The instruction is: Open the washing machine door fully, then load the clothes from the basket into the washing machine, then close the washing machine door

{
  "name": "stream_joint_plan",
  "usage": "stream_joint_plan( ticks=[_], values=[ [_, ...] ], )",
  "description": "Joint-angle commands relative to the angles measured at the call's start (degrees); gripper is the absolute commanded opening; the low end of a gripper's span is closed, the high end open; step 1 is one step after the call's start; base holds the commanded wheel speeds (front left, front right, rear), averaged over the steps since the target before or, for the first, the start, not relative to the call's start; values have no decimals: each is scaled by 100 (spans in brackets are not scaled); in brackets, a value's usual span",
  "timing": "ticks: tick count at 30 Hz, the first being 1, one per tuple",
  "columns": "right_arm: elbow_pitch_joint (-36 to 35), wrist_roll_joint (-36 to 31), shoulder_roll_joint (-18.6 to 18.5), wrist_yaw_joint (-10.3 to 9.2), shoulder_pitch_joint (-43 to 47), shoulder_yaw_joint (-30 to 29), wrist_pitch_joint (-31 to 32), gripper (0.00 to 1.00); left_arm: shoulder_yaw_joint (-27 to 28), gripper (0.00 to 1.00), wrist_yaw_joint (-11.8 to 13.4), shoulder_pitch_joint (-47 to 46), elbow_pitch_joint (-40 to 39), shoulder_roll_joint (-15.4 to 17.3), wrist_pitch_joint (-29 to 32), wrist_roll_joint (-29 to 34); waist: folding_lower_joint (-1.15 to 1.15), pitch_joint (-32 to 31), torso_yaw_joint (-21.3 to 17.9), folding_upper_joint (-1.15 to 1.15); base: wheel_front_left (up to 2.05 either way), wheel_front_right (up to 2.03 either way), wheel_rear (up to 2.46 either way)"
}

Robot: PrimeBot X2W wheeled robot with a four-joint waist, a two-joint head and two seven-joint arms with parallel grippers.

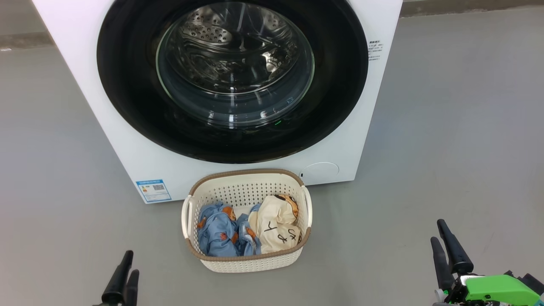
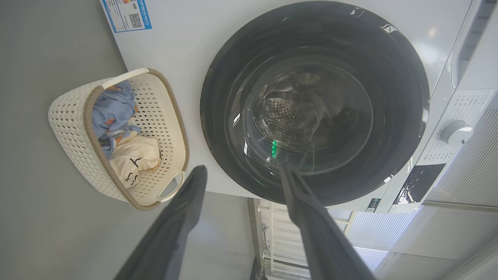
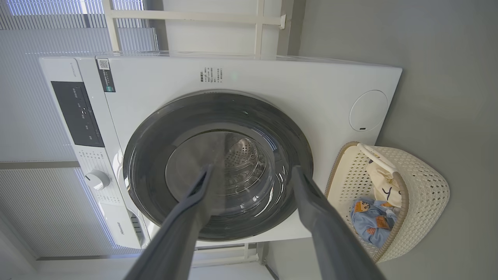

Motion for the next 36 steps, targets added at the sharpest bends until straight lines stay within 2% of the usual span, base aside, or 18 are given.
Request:
stream_joint_plan(
  ticks=[1,14,36],
  values=[
    [-173,-115,-52,1,-282,58,-54,100,-1,100,-7,-221,-193,137,-69,110,-1,3,-1,0,0,0,0],
    [-205,-712,-78,2,-434,281,-276,100,-201,100,-10,-320,-269,316,-342,603,-1,3,0,0,0,0,0],
    [-258,-2191,-80,3,-634,611,-628,100,-428,100,-13,-412,-447,544,-697,1961,-1,9,12,0,0,0,0]
  ],
)
